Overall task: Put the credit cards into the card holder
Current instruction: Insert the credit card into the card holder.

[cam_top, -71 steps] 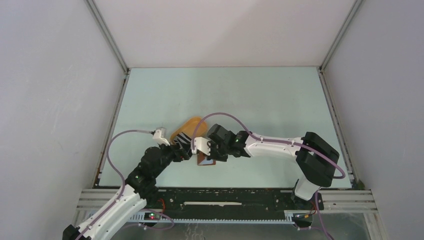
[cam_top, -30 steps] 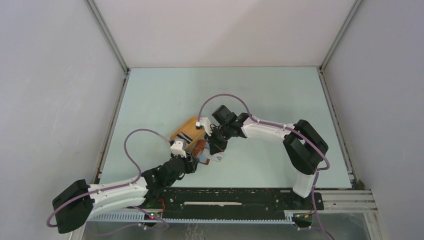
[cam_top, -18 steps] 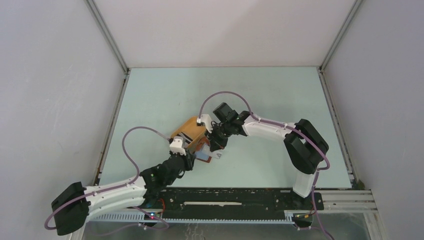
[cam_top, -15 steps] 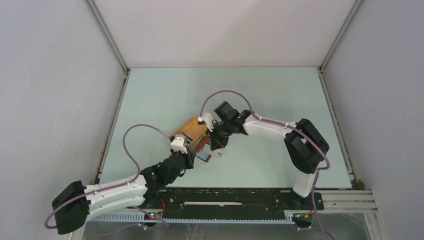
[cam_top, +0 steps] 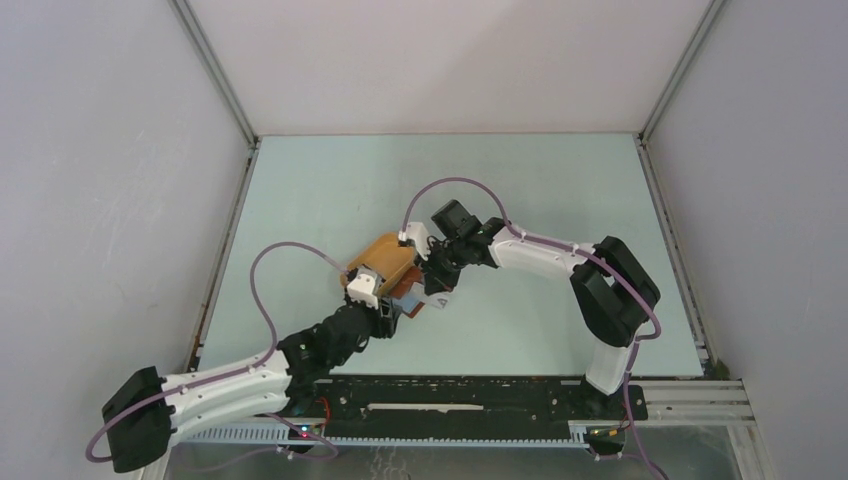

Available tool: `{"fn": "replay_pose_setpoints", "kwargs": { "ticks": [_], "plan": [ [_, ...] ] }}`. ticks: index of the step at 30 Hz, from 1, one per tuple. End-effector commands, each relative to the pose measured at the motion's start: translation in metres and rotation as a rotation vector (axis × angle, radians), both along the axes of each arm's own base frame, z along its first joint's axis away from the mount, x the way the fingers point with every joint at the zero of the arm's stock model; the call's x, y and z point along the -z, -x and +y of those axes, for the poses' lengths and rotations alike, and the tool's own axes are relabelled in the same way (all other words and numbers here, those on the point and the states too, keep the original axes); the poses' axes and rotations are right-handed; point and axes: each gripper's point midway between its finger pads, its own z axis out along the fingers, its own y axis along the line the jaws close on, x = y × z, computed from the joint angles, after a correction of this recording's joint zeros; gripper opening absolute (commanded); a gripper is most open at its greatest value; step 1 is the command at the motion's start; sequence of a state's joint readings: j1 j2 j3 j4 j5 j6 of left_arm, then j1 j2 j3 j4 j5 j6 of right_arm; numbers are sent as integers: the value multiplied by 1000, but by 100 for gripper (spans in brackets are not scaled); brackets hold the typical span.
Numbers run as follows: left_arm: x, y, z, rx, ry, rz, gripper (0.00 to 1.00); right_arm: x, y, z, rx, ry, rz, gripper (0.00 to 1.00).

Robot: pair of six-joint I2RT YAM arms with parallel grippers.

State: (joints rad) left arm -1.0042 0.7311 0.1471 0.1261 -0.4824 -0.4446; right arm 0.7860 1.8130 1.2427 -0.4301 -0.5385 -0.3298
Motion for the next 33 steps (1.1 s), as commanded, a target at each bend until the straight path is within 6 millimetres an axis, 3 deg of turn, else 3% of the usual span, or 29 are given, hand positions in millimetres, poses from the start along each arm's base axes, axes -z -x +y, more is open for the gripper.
{"fn": "replay_pose_setpoints", "kwargs": {
  "ticks": [1,8,14,19,24,33],
  "plan": [
    [-43,-7,-7,77,-28,-134,62,-26,-18,8,27,-60,-79,0],
    [-57,-2,-19,266,-145,-275,70,-26,-23,8,48,-65,-41,0],
    [-58,-13,-23,266,-203,-329,99,-23,-25,7,60,-64,-1,0],
    [-64,-22,-27,288,-266,-418,100,-22,-27,5,73,-58,8,0],
    [-63,-38,-30,291,-302,-421,82,-17,-30,3,85,-37,17,0],
    [-48,-59,-40,305,-412,-384,75,-17,-36,-4,112,-39,39,0]
  ]
}}
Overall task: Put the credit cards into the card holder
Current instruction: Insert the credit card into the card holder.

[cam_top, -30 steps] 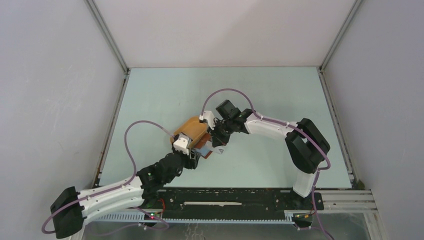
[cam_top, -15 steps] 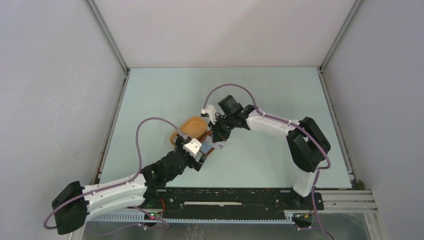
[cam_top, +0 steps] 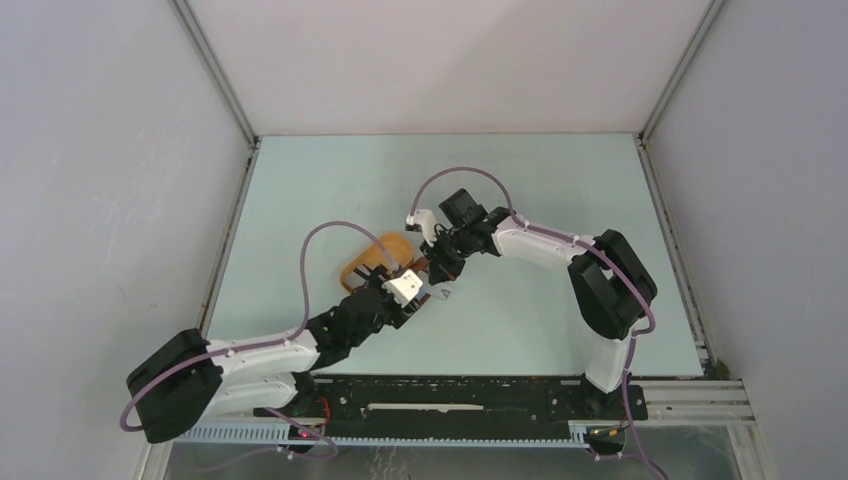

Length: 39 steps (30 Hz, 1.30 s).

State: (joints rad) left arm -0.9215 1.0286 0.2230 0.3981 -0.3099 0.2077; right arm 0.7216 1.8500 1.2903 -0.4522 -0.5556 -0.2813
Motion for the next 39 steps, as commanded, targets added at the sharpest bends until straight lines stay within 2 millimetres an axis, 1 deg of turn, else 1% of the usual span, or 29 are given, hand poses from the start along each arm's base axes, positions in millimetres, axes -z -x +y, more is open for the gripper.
{"fn": "replay_pose_setpoints", "kwargs": {
  "ticks": [1,4,8,9,11,14,17,19,20,23,25,28,30,34,37,38,39],
  "plan": [
    [-41,-24,-22,9,33,-106,74,-17,-12,5,22,-37,-14,0],
    [-38,-30,-25,-1,3,-106,67,-15,-12,4,23,-33,-8,0],
    [-27,-37,-30,-3,-39,-89,65,-14,-13,3,29,-33,4,0],
    [-25,-38,-31,-4,-44,-87,63,-14,-13,2,32,-33,7,0],
    [-22,-40,-32,-7,-53,-87,50,-14,-14,1,38,-35,15,0],
    [-21,-42,-34,-4,-61,-94,37,-15,-16,-1,45,-38,21,0],
    [-20,-44,-36,7,-74,-97,20,-15,-17,-4,48,-37,24,0],
    [-20,-43,-39,28,-80,-98,5,-17,-18,-6,48,-37,19,0],
    [-21,-42,-40,40,-82,-100,1,-19,-19,-8,50,-36,12,0],
    [-26,-37,-45,84,-61,-105,0,-24,-23,-16,54,-42,-14,0],
    [-30,-32,-51,127,-24,-97,0,-27,-24,-22,43,-43,-53,0],
    [-37,-23,-67,214,58,-59,0,-26,-28,-33,16,-13,-149,0],
    [-40,-14,-82,293,111,-16,0,-30,-29,-40,-16,-3,-202,0],
    [-40,2,-111,424,181,70,0,-40,-20,-62,-145,11,-318,0],
    [-40,10,-130,502,225,127,0,-45,-13,-84,-227,24,-429,0],
    [-37,11,-135,523,232,148,0,-41,-9,-95,-246,38,-454,0],
    [-37,14,-141,550,245,162,0,-46,-6,-104,-265,34,-497,0]
  ]
}}
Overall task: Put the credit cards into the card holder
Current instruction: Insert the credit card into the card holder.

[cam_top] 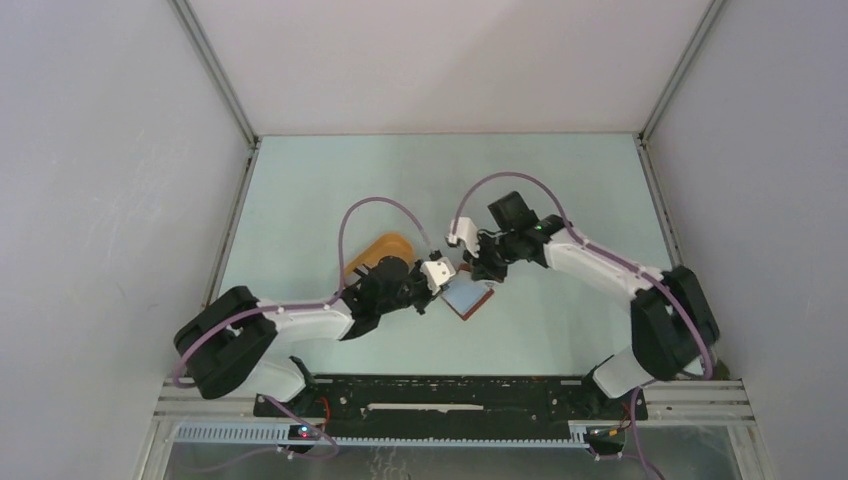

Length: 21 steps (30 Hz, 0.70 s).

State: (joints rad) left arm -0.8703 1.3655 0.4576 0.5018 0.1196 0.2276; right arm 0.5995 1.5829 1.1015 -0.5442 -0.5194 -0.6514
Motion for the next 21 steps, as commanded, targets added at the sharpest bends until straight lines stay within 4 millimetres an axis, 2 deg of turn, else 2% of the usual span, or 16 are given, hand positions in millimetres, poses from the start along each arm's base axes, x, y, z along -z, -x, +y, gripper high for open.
{"fn": "replay_pose_setpoints", "kwargs": {
  "ticks": [1,6,11,14,21],
  "plan": [
    [-29,20,-52,214,169,70,0,-24,2,-32,-174,-15,-265,0],
    [-24,28,-74,301,227,152,0,-11,35,-59,-353,-29,-383,0],
    [-21,26,-95,326,289,294,0,-4,49,-65,-386,-41,-344,0],
    [-16,13,-97,260,317,380,0,-7,58,-63,-418,-71,-328,0],
    [-2,-10,-91,142,368,481,0,-8,56,-59,-420,-93,-291,0]
  ]
}}
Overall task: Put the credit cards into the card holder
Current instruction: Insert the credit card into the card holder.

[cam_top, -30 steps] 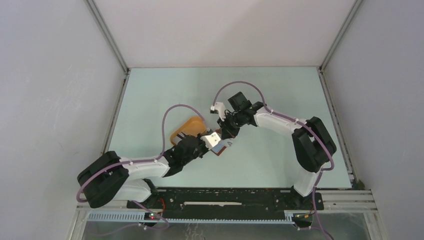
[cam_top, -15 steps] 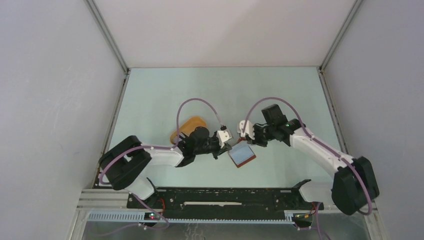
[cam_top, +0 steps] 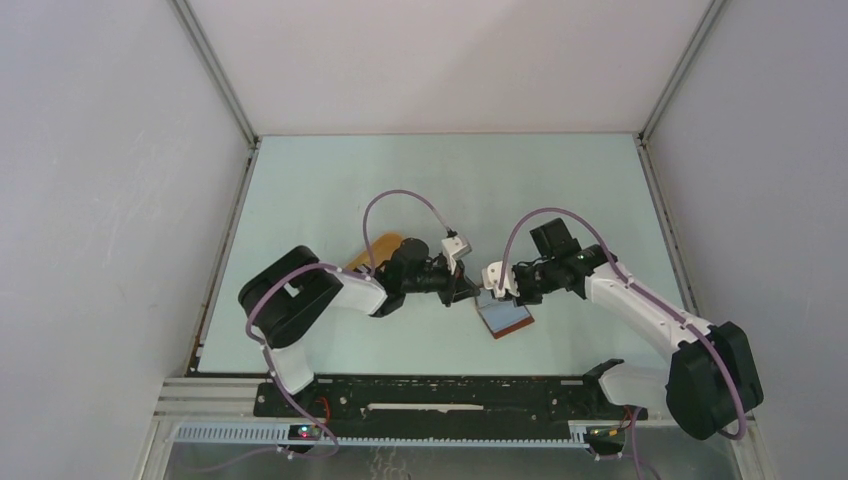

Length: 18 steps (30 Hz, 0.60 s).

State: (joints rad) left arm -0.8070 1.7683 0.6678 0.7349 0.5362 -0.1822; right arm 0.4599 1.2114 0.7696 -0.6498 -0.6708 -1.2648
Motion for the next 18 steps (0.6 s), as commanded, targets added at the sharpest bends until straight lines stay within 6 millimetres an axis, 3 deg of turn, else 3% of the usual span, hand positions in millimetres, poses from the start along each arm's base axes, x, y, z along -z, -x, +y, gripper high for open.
{"fn": "replay_pose_setpoints", "kwargs": {
  "ticks": [1,12,18],
  "plan": [
    [-16,-21,-11,-50,81,63,0,-9,2,11,-55,-40,31,0],
    [-17,-40,-8,-88,71,55,0,6,10,5,-65,30,117,0],
    [-21,-53,-16,-55,10,40,1,22,-4,0,21,108,140,0]
  ]
}}
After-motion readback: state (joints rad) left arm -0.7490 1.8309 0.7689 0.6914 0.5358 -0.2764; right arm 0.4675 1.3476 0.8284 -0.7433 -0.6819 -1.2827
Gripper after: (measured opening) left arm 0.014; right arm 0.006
